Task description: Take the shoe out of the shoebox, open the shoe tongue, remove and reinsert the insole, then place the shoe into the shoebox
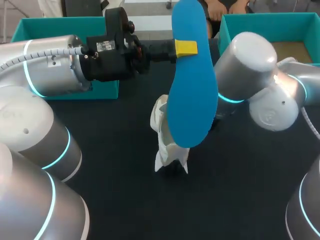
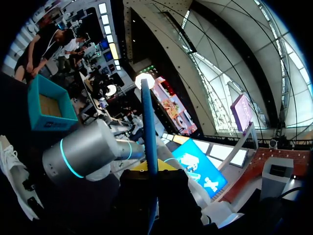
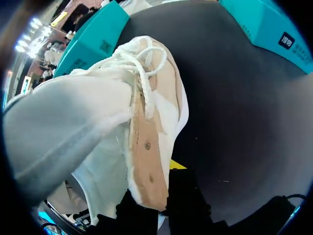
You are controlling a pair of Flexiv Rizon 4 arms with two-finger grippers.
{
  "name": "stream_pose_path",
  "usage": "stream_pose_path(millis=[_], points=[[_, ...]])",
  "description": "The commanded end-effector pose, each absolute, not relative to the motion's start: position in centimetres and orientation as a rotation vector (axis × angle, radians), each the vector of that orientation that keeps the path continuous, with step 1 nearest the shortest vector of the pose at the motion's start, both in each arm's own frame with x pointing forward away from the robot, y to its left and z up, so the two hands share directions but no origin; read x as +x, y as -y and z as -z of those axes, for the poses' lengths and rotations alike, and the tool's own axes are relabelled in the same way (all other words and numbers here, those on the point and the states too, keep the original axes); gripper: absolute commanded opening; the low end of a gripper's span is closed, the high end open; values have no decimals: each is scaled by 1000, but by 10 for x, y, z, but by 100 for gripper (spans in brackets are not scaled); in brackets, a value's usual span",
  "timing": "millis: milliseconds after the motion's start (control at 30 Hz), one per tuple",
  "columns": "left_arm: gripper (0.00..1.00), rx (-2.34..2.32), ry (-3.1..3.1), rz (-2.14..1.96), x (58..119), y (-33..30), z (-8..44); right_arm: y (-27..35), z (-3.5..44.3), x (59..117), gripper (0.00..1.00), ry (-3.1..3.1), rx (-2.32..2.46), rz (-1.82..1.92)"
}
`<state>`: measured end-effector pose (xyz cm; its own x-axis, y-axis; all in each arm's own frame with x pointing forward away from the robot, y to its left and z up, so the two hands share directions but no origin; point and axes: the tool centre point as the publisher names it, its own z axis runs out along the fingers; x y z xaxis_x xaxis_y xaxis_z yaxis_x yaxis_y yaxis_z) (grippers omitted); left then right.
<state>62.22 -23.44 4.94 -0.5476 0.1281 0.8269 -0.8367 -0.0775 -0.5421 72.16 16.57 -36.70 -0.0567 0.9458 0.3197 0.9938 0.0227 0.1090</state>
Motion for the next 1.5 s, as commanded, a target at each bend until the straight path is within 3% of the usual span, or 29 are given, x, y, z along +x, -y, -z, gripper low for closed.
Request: stream_pose_path(millis=[33, 700, 733, 767, 800, 1500], points=[[0, 797, 1478, -1718, 621, 235, -48, -174, 375, 721, 0, 2151, -2054, 438], [0, 797, 1478, -1718, 621, 235, -48, -162, 406, 714, 0, 2166, -2101, 436], [0, 797, 1478, -1718, 621, 235, -48, -162, 406, 714, 19, 2159, -2093, 466], [0, 797, 1478, -1718, 621, 235, -48, -163, 405, 714, 30, 2157, -2097, 466], [0, 797, 1478, -1718, 621, 235, -48, -164, 403, 714, 100, 2155, -2101, 459], [0, 797, 1478, -1718, 621, 235, -48, -152, 354, 699, 100, 1979, -2006, 706]])
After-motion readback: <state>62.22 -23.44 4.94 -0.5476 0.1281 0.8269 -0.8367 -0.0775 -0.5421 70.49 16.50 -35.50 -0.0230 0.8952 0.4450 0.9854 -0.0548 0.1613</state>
